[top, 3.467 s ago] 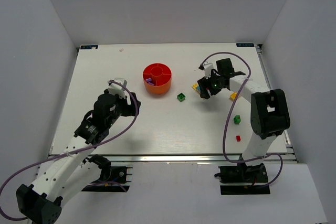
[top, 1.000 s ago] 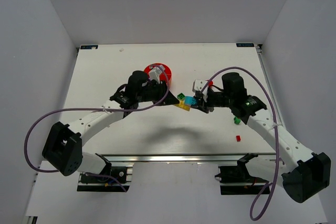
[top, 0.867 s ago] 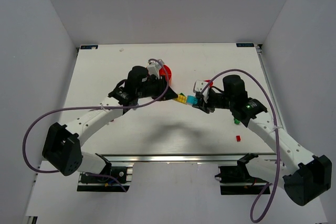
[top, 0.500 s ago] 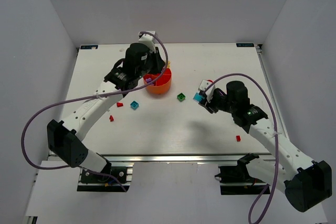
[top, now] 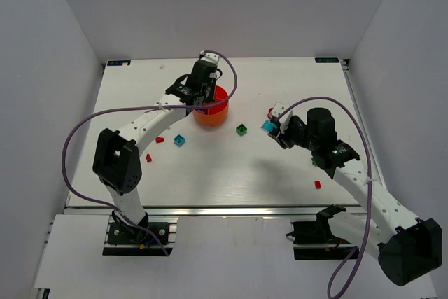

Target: Sort the legos into containers by color

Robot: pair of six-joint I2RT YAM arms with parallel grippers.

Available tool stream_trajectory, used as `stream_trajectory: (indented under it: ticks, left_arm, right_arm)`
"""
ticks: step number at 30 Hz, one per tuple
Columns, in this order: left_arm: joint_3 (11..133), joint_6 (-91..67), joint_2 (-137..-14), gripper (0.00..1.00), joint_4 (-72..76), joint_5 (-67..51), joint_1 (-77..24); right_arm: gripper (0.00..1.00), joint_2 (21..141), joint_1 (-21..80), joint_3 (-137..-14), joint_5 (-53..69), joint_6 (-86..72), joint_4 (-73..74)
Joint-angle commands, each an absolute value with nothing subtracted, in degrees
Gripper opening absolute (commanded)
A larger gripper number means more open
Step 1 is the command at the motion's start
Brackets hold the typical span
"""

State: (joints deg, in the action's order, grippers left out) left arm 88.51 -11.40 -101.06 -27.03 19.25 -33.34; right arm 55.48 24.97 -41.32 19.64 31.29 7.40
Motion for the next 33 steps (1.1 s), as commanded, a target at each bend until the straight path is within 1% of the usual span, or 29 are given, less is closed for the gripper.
stream_trajectory:
  ticks: [1, 5, 6, 7, 9, 10, 12, 15, 19, 20, 21, 23, 24, 25, 27, 28, 29, 30, 31, 32, 33]
  left_arm:
    - [90.71, -10.11, -99.84, 0.00, -26.98, 21.10, -32.78]
    - [90.79, -9.76, -100.72, 0.00, -26.45, 20.65, -32.78]
    - [91.23, -9.58, -101.59, 0.05, -27.24, 20.48, -32.78]
    - [91.67, -9.58, -102.04, 0.22, -27.51, 20.39, -32.78]
    - [92.72, -9.58, -102.74, 0.40, -28.12, 19.87, -32.26]
    - [93.07, -9.75, -102.92, 0.53, -28.21, 19.78, -32.26]
    - [93.78, -9.76, -103.09, 0.59, -28.56, 19.34, -32.26]
    - [95.09, -9.67, -103.53, 0.64, -29.27, 19.25, -32.26]
    - [96.50, -9.49, -103.10, 0.64, -30.15, 19.77, -32.26]
    - [96.50, -9.58, -102.40, 0.63, -29.71, 19.60, -32.26]
    - [96.33, -9.75, -101.26, 0.52, -29.36, 18.99, -32.26]
    - [93.88, -10.37, -96.54, 0.30, -26.39, 13.47, -32.26]
    - [92.30, -11.33, -94.68, 0.11, -25.15, 10.23, -32.26]
    - [88.98, -12.21, -92.92, 0.08, -23.92, 2.02, -32.26]
    - [86.32, -15.18, -89.67, 0.07, -22.07, -7.08, -32.26]
    - [84.13, -16.42, -89.04, 0.19, -21.89, -14.60, -32.26]
    - [82.81, -17.57, -88.77, 0.33, -21.19, -17.98, -32.26]
    - [81.57, -19.93, -88.16, 0.49, -20.66, -20.98, -32.26]
    - [80.26, -20.82, -87.81, 0.73, -19.96, -23.44, -32.26]
    - [77.02, -21.96, -87.45, 0.81, -17.34, -27.73, -32.26]
    - [75.08, -24.41, -86.49, 0.83, -15.49, -30.12, -32.26]
  right_arm:
    - [0.00, 54.67, 24.35, -40.69, 20.56, 30.15, 4.57]
    - [0.00, 54.67, 23.99, -40.61, 20.92, 29.97, 4.66]
    - [0.00, 54.58, 23.73, -40.61, 21.00, 29.88, 4.48]
    - [0.00, 54.58, 23.82, -40.69, 21.27, 29.80, 4.66]
    - [0.00, 54.58, 23.64, -40.69, 21.44, 29.79, 4.83]
    - [0.00, 54.49, 23.64, -40.69, 21.53, 29.71, 4.92]
    - [0.00, 54.49, 23.47, -40.61, 21.71, 29.79, 5.01]
    - [0.00, 54.49, 23.20, -40.69, 21.97, 29.62, 5.01]
    - [0.00, 54.58, 22.94, -40.96, 22.58, 29.44, 5.01]
    - [0.00, 54.49, 23.11, -41.04, 22.94, 29.27, 5.10]
    - [0.00, 54.49, 22.94, -41.13, 23.46, 29.35, 5.01]
    - [0.00, 54.49, 23.11, -41.22, 27.84, 30.32, 5.10]
    - [0.00, 54.32, 23.12, -41.05, 30.04, 32.76, 5.10]
    - [0.00, 54.66, 23.12, -41.13, 33.80, 33.83, 5.36]
    - [0.00, 55.89, 23.29, -41.92, 36.99, 35.68, 5.97]
    - [0.00, 56.51, 23.47, -42.18, 39.79, 37.25, 6.15]
    - [0.00, 57.64, 23.64, -42.71, 40.60, 37.79, 5.89]
    - [0.00, 58.18, 23.64, -43.06, 41.21, 37.88, 5.45]
    - [0.00, 59.31, 23.64, -43.59, 41.74, 37.97, 5.10]
    - [0.00, 59.85, 23.99, -44.46, 41.84, 37.88, 4.84]
    - [0.00, 60.20, 23.82, -44.73, 41.75, 37.79, 4.66]
